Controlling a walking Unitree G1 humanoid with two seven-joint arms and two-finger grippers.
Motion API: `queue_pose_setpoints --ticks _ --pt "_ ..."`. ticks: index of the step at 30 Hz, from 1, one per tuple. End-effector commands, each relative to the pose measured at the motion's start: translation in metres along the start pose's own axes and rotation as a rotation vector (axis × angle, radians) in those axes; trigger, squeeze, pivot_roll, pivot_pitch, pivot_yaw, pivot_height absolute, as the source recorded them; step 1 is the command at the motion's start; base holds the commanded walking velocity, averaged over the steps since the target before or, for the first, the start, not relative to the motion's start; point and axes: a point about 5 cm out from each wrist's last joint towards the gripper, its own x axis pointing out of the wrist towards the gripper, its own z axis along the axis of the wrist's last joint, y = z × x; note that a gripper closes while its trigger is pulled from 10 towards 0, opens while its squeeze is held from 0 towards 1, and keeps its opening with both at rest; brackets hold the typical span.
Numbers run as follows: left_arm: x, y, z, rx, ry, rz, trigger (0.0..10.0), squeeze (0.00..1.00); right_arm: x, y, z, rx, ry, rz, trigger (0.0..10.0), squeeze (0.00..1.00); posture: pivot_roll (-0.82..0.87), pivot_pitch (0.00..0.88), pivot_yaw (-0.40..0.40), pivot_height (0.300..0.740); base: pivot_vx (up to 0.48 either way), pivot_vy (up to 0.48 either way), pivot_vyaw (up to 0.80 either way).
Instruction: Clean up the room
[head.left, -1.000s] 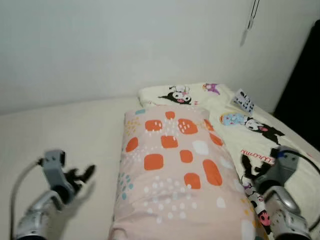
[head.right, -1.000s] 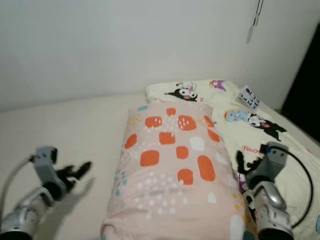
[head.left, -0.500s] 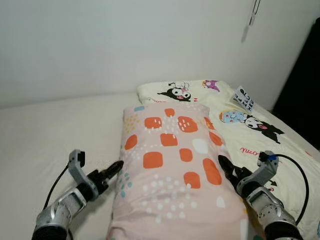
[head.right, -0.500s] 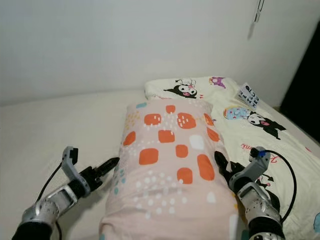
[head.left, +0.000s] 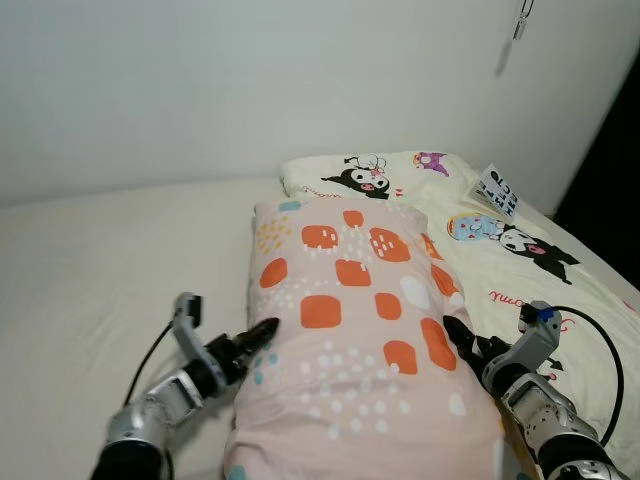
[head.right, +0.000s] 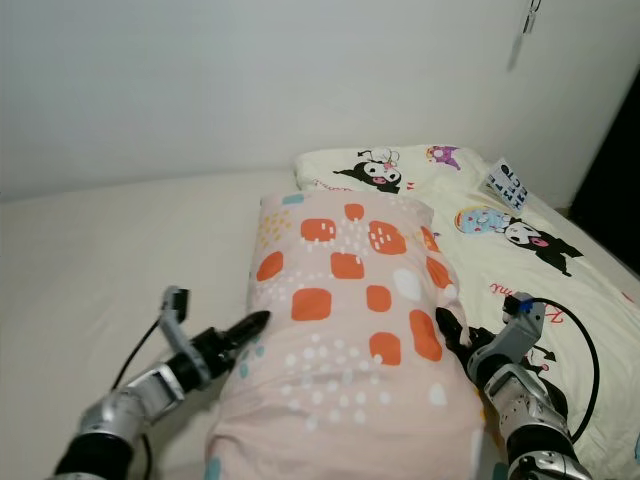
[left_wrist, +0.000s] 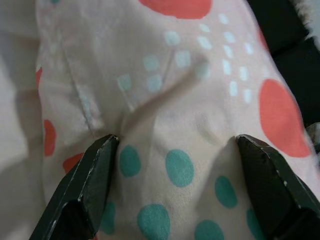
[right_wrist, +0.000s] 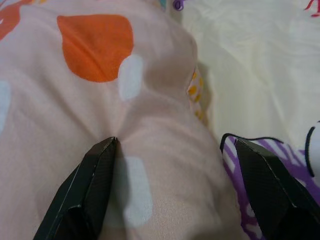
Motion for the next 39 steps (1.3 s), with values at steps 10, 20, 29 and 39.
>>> queue_pose_setpoints --ticks 10,20,29,39 --pt "0.009 -0.011 -0.002 -0.134 -0.027 -0.08 10.0 0.0 -0.006 -0.009 -0.018 0.014 0.062 -0.038 10.0 0.0 0.08 0.353 0.017 0.575 0.0 0.0 0.0" --pt "0.017 -0.03 -0.023 -0.079 0.082 -0.204 10.0 0.0 0.004 0.016 -0.041 0.037 0.121 0.039 10.0 0.0 0.08 0.35 0.017 0.575 0.0 0.0 0.0" --pt "0.022 -0.043 -0.038 0.101 0.135 -0.233 10.0 0.0 0.015 0.05 -0.053 0.046 0.151 0.16 10.0 0.0 0.07 0.345 0.013 0.575 0.0 0.0 0.0" --pt "0.017 -0.044 -0.046 0.219 0.175 -0.228 5.6 0.0 0.019 0.063 -0.055 0.014 0.142 0.195 3.6 0.0 0.06 0.327 0.002 0.575 0.0 0.0 0.0"
